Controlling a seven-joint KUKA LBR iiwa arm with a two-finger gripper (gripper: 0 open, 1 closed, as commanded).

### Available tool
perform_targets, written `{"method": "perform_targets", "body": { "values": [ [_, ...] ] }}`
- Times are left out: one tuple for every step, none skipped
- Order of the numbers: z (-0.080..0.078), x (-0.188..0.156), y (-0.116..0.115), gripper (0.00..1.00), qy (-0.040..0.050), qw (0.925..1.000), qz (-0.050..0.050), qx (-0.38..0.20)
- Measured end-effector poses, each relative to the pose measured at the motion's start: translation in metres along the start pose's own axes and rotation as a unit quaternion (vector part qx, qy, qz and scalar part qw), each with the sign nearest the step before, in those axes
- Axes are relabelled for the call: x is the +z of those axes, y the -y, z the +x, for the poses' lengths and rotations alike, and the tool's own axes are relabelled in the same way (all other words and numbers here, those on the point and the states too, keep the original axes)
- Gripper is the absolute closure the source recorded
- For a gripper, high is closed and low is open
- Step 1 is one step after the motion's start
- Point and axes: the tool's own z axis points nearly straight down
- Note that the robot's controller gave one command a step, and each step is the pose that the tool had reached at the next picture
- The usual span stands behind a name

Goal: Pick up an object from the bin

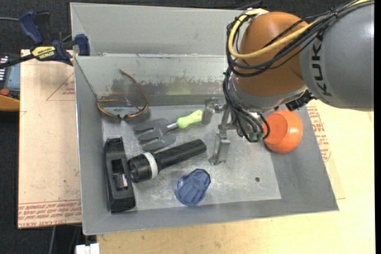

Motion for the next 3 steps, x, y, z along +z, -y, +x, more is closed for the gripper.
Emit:
{"method": "perform_targets", "body": {
  "values": [
    [0.0,0.0,0.0,0.0,0.0,1.0,0.0,0.0],
    [-0.023,-0.093,-0.006,0.0,0.0057,0.9999,-0.001,-0.014],
    [-0.031,-0.07,-0.021,0.0,0.0088,0.9997,0.0,-0.021]
  ]
}}
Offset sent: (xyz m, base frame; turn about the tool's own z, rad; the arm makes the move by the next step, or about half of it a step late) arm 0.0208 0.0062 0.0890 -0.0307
